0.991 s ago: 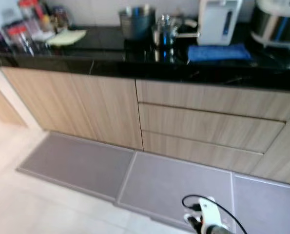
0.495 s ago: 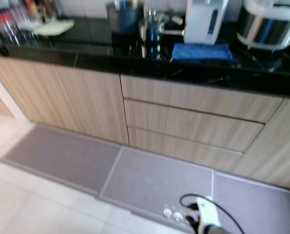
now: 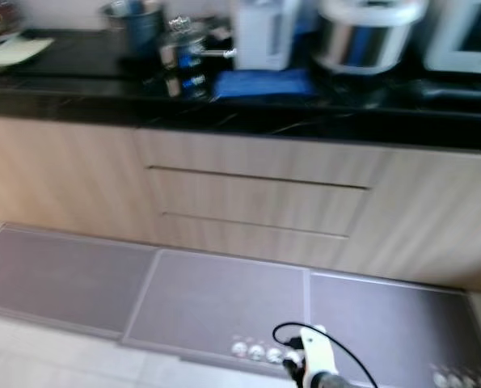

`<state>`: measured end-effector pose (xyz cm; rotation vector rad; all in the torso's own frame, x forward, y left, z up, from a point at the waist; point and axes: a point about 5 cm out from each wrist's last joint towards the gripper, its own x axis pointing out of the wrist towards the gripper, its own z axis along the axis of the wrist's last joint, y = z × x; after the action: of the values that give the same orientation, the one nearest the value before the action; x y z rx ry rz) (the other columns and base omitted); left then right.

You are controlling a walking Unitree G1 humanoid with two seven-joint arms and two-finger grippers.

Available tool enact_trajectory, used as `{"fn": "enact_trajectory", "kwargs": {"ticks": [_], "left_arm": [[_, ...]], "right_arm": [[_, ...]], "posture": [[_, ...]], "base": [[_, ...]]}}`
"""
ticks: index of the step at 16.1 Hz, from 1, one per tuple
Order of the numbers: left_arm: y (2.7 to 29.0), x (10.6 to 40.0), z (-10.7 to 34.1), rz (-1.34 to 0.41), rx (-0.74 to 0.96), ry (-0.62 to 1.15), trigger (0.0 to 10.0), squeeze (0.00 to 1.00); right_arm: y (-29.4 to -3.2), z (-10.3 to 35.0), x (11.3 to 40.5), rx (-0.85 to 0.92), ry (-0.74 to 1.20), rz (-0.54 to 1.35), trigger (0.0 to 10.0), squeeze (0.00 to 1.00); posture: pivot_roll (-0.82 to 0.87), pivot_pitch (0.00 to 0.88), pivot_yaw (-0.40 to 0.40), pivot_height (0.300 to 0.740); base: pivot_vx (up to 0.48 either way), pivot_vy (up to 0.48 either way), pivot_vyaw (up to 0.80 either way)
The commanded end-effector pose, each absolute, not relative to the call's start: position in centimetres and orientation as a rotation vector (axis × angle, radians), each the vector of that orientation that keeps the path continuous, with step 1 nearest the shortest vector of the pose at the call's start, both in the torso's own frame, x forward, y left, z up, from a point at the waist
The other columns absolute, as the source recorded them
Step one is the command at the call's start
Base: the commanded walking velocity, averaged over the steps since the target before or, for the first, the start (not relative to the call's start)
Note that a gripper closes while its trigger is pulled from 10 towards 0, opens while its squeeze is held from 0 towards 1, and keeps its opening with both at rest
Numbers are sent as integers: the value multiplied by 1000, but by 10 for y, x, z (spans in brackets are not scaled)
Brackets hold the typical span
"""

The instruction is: Kitchen organization

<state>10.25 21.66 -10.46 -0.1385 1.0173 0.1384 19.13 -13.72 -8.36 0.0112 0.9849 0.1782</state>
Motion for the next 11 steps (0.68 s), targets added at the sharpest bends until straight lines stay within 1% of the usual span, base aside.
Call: {"fn": "enact_trajectory", "kwargs": {"ticks": [1,3,4,6,7,8,11], "left_arm": [[215,95,-107,140,-145,1040,10000,0],[216,96,-107,137,-141,1041,10000,0],[216,96,-107,136,-141,1040,10000,0],[216,96,-106,134,-140,1039,10000,0],[217,96,-106,132,-139,1039,10000,0],[217,96,-106,131,-140,1039,10000,0],[216,97,-106,133,-143,1035,10000,0]], "right_arm": [[-138,-83,193,2,977,171,10000,0],[-136,-83,192,-6,982,161,10000,0],[-137,-84,192,4,983,155,10000,0],[-162,-83,191,-10,980,139,10000,0],[-169,-82,190,-7,978,128,10000,0],[-169,-82,191,-2,973,126,10000,0],[-176,-83,188,-10,976,123,10000,0]], "posture": [[-20,0,51,740],[-19,0,54,740],[-19,0,54,740],[-21,0,57,740],[-23,0,58,740],[-24,0,59,740],[-23,2,59,740]], "base": [[0,-262,0],[0,-261,0],[0,-262,-775],[0,-262,-753],[0,-262,-731],[0,-262,-419],[0,-264,0]]}}
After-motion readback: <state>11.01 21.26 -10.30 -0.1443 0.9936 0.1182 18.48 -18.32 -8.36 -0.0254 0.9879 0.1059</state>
